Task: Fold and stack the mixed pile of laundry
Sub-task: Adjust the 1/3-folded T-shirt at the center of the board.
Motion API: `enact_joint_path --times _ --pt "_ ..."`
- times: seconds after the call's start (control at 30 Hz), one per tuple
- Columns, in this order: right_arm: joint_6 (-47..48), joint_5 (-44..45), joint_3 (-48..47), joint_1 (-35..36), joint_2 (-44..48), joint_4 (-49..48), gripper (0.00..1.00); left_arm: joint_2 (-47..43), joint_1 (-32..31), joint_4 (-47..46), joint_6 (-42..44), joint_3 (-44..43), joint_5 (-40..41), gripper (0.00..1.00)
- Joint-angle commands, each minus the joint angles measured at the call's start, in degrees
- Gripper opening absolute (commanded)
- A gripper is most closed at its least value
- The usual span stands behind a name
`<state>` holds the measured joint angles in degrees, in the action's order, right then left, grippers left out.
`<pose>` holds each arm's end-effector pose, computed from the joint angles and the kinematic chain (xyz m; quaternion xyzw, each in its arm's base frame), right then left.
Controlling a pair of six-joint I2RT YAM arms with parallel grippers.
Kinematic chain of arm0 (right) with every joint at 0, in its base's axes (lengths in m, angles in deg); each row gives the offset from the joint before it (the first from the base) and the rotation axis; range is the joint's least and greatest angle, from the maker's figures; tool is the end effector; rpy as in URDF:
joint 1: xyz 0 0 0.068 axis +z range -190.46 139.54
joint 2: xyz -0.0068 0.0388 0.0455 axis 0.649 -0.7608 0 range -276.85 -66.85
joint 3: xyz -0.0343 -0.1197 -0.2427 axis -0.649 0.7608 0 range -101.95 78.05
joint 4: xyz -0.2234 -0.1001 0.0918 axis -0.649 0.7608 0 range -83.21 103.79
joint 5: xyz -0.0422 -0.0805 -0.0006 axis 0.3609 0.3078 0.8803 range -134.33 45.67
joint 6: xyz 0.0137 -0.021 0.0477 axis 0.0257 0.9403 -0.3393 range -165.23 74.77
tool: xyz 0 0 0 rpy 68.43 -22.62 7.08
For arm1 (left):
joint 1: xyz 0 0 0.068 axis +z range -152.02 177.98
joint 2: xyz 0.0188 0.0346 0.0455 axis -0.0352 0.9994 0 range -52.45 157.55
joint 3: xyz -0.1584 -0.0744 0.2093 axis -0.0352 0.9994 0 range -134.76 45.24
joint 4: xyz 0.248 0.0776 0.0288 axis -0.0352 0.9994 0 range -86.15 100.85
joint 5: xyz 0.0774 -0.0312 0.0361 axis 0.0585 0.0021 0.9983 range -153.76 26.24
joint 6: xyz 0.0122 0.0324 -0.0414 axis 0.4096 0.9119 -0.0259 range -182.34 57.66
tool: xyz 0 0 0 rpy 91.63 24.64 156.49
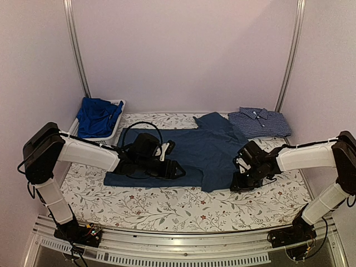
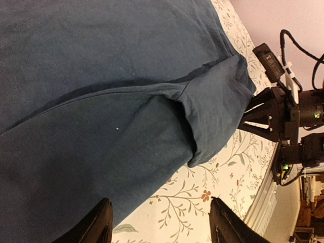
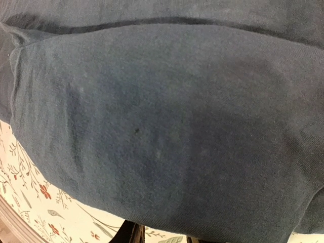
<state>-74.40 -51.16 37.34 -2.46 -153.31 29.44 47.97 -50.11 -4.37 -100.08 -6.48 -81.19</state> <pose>0.2006 0.1622 0.1417 -0.0867 0.9768 0.1523 0.1234 0.2303 -0.2725 0.1586 0.1442 0.8882 -0.3827 0.2095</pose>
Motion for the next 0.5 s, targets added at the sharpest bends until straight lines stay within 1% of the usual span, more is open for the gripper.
enact_joint_path --times 0.0,0.13,0.3,0.47 --pt "1.6 2.7 -1.2 0.6 -2.5 1.4 0.28 -0.6 0.6 0.6 0.6 0.4 0.1 0.65" --pt "1.9 4.2 -2.2 0.9 -2.8 2.0 0.28 -0.4 0.6 0.6 0.6 0.6 0.1 0.65" --pt "2.1 9.2 -4.0 1.6 -4.6 4.2 0.27 -0.1 0.7 0.6 0.5 0.6 0.1 0.65" --pt "1.0 12.7 -5.9 2.9 -7.2 6.0 0.20 0.1 0.7 0.6 0.5 0.6 0.1 0.65"
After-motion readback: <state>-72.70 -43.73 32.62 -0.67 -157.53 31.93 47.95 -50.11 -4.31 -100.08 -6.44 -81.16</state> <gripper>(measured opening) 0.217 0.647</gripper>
